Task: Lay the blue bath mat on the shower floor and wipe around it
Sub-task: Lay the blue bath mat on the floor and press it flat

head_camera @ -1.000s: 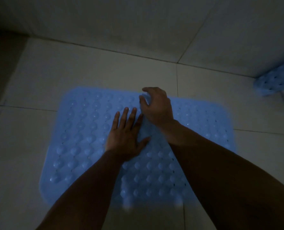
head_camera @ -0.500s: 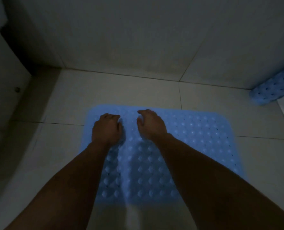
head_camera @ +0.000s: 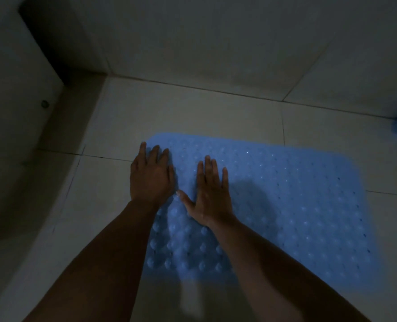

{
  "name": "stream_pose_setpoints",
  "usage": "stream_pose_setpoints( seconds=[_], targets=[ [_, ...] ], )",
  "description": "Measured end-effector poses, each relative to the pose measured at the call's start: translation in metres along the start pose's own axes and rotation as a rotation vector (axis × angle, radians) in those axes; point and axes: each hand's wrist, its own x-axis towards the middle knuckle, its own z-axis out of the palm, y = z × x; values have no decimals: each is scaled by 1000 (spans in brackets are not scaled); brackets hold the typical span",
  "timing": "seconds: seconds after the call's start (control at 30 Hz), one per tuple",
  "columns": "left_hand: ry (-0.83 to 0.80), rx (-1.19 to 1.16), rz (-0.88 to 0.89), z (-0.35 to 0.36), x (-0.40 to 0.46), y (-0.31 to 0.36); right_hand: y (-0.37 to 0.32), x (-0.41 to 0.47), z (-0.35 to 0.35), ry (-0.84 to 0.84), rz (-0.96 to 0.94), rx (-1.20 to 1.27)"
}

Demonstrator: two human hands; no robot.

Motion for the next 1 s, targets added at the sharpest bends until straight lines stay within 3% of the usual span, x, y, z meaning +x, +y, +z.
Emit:
stream_pose_setpoints(
  seconds=[0.2, 0.33, 0.53, 0.8, 0.93, 1.0],
  targets=[
    [11, 4, 18, -7, 6, 2, -1, 14, -27, -122, 32, 86],
    [-89, -8, 26, -11, 8, 21, 17, 58, -83, -166, 103, 286],
    [-277, 31, 216, 22, -7, 50, 48, 69, -109, 68, 121, 365],
    [-106, 119, 244, 48, -20, 48, 63, 76, -70, 254, -4, 463],
    [-159, 95, 239, 48, -19, 48, 74, 59, -41, 374, -57, 324],
    [-193, 88, 236, 48, -20, 47, 80, 54, -45, 331, -50, 297]
  ],
)
